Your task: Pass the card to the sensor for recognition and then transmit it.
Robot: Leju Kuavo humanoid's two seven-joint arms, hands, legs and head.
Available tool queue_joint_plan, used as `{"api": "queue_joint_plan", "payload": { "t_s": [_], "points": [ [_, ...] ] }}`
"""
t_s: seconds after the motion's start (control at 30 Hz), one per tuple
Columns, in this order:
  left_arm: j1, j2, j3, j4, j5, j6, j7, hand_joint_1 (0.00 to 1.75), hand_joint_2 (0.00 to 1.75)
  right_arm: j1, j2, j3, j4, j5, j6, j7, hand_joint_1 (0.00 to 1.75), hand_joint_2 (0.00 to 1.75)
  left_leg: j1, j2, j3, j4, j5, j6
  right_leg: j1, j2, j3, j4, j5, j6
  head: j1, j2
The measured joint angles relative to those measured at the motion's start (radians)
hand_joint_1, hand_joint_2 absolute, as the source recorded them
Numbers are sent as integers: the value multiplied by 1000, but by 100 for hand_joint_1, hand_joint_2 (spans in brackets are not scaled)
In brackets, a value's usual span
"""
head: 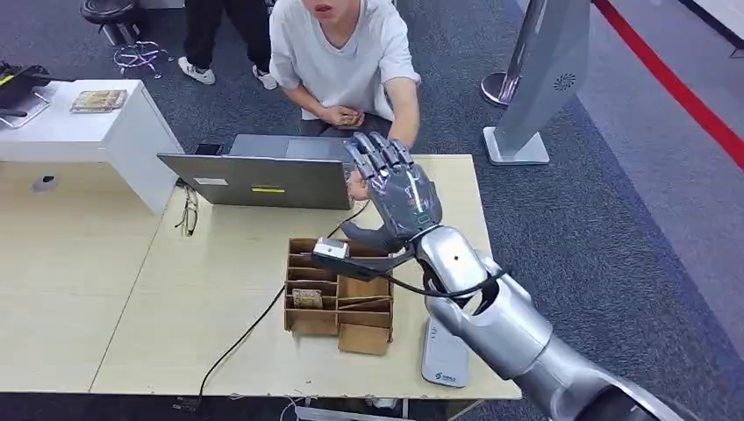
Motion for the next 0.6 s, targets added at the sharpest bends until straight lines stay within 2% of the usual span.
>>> {"api": "queue_joint_plan", "payload": {
  "t_s": [0.1, 0.23, 0.47, 0.6],
  "points": [
    [1, 0, 5, 0, 4, 11, -9, 0, 0, 26, 0, -2, -50, -65, -41, -42, 0, 0, 0, 0, 0, 0, 0, 0, 0, 0, 0, 0, 0, 0, 0, 0],
    [3, 0, 15, 0, 10, 19, -18, 0, 0, 61, 9, -13, -97, -220, -56, -111, 0, 0, 0, 0, 0, 0, 0, 0, 0, 0, 0, 0, 0, 0, 0, 0],
    [6, 0, 35, 0, 17, 29, -30, 0, 0, 122, 26, -21, -180, -394, -81, -202, 0, 0, 0, 0, 0, 0, 0, 0, 0, 0, 0, 0, 0, 0, 0, 0],
    [8, 0, 51, 0, 21, 36, -41, 0, 0, 164, 32, -28, -235, -576, -76, -280, 0, 0, 0, 0, 0, 0, 0, 0, 0, 0, 0, 0, 0, 0, 0, 0]
  ]
}}
